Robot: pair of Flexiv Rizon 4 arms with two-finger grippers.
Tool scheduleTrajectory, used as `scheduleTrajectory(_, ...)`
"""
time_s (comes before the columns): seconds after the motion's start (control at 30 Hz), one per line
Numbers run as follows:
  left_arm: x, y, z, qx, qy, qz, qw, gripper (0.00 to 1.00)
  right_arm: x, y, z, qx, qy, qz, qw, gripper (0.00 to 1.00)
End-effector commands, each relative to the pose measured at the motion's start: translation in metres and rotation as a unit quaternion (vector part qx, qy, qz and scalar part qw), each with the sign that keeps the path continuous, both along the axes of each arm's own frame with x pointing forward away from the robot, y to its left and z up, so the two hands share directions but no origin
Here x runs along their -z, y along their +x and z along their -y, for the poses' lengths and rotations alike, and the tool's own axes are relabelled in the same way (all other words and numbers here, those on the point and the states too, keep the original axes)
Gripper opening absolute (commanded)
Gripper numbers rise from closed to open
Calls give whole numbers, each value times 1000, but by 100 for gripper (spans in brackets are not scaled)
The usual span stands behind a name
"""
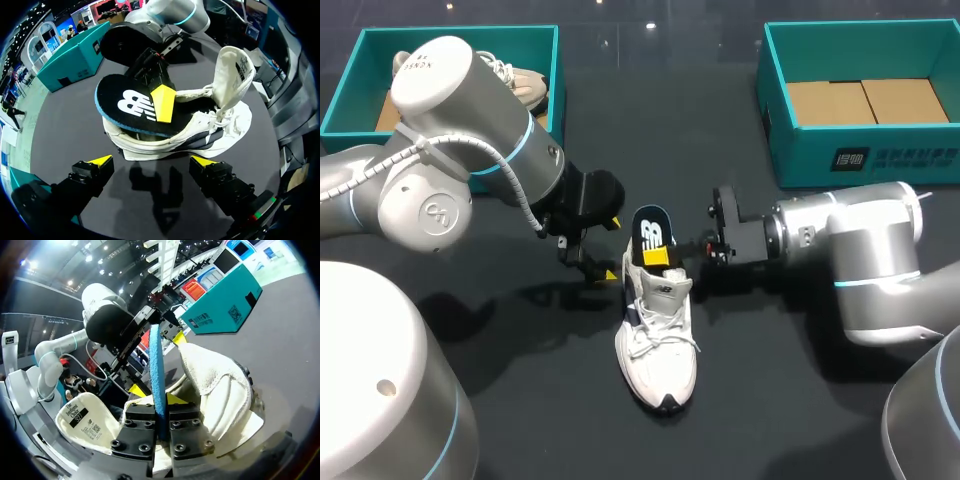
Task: Take the shoe out of the shoebox, open the shoe tongue, remove and reinsert the insole, then place the shoe into the shoebox
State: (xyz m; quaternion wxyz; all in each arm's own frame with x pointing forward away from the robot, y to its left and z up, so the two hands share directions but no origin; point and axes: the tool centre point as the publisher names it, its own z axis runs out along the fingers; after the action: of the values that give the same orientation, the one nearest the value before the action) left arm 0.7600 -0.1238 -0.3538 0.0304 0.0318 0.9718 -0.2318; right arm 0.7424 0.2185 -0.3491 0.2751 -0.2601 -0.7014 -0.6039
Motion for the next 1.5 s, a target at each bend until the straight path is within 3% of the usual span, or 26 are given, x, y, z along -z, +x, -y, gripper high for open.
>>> scheduleTrajectory(0.03,1,0,1,0,1,0,1000,100,5,-12,-1,6,-5,-2,1000,0)
scheduleTrajectory(0.2,1,0,1,0,1,0,1000,100,0,-12,-4,4,-8,6,1000,0)
scheduleTrajectory(0.23,1,0,1,0,1,0,1000,100,-2,-11,-4,3,-8,9,1000,16)
scheduleTrajectory(0.33,1,0,1,0,1,0,1000,100,-8,-8,-6,-1,-13,24,1000,35)
scheduleTrajectory(0.47,1,0,1,0,1,0,1000,100,-19,-2,-7,-7,-19,43,999,40)
scheduleTrajectory(0.7,1,0,1,0,1,0,1000,100,-32,8,-3,-7,-25,67,997,36)
scheduleTrajectory(0.93,1,0,1,0,1,0,1000,100,-37,21,-1,-7,-32,74,997,26)
scheduleTrajectory(0.97,1,0,1,0,1,0,1000,100,-36,22,-2,-9,-31,73,997,24)
scheduleTrajectory(1.03,1,0,1,0,1,0,1000,100,-34,24,-4,-12,-29,69,997,1)
scheduleTrajectory(1.2,1,0,1,0,1,0,1000,100,-22,22,-5,-15,-25,49,998,0)
scheduleTrajectory(1.5,1,0,1,0,1,0,1000,100,2,-5,-2,8,-14,4,1000,0)
